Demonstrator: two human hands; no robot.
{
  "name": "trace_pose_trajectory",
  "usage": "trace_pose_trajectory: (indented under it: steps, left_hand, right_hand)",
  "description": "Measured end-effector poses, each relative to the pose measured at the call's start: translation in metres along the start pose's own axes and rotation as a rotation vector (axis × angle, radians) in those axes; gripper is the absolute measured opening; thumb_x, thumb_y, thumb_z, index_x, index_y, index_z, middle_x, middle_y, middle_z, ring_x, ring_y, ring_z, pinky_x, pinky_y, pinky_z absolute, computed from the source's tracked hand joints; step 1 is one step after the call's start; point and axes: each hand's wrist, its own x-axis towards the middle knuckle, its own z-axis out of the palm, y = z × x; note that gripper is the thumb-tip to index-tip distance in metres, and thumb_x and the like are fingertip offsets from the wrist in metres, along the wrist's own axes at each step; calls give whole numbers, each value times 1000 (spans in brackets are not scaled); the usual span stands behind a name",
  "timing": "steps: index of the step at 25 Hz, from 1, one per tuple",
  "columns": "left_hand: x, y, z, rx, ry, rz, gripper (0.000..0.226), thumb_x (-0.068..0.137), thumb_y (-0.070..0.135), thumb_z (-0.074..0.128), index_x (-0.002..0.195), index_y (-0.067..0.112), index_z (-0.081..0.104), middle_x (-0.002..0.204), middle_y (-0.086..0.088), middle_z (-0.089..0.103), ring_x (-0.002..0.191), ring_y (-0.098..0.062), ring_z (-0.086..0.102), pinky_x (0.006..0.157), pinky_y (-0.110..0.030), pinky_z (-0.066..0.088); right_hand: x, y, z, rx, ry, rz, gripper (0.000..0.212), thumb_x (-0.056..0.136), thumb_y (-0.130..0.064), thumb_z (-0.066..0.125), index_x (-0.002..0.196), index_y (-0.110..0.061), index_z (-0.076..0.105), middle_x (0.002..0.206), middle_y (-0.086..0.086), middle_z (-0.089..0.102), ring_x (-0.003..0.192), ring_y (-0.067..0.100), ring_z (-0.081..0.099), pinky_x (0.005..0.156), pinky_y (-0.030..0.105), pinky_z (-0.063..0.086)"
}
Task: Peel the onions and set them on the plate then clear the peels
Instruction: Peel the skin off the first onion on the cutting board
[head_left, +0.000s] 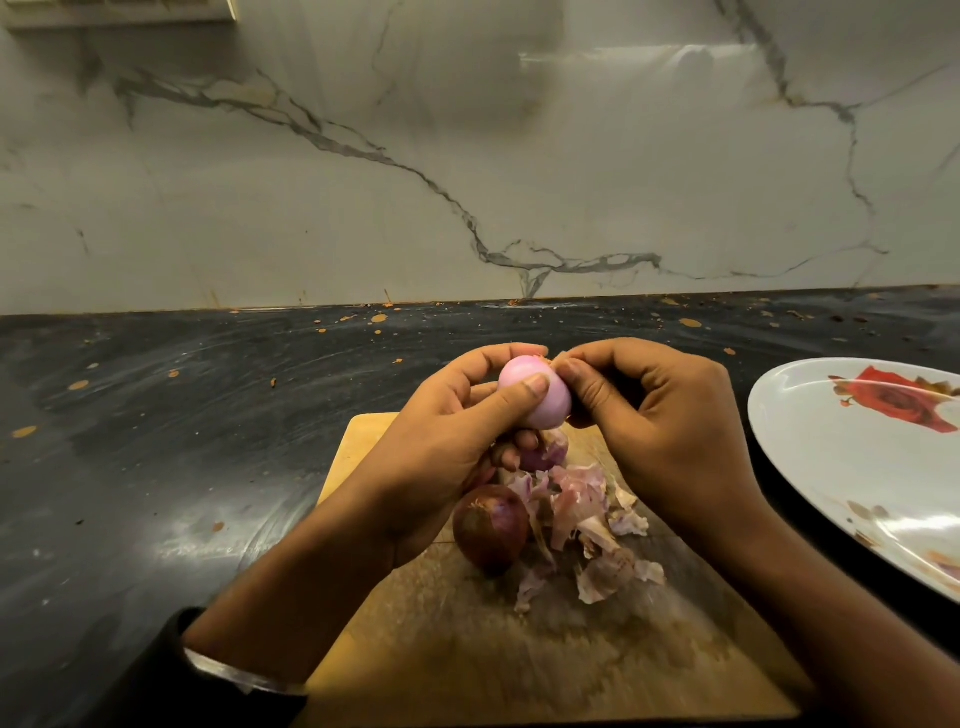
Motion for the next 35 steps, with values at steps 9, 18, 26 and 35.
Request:
trace_pose_trajectory:
  steps: [9,18,26,35]
  left_hand:
    - [-1,3,0,107,-14,35,33,87,29,62,116,15,68,79,-2,70,58,-5,51,52,-17,41]
    - [-2,1,4,157,27,78,31,92,17,62,123,15,63,87,1,69,62,-2,62,55,-15,47]
    - [-2,2,7,63,73,85,33,88,14,63,121,12,62,83,0,72,57,-3,64,52,-13,49]
    - [2,0,-1,69,30,63,35,86,27,62,118,13,67,78,-4,68,59,-5,53,55,-15,48]
  right_hand:
    - [11,2,-16,69,-203,21,17,91,-7,69,106,-9,78,81,-1,73,67,12,72,62,22,59]
    - [5,-2,-11,-122,-94,-93,10,88,-12,75,95,-15,81,75,-9,73,66,8,68,59,28,56]
    - [0,-3,-1,-15,-25,-8,16,91,-9,71,105,-12,78,87,-7,76,76,4,72,65,19,59]
    - [1,0,0,-14,-18,-43,18,90,-7,73,107,-12,78,90,-5,76,79,7,73,67,28,62]
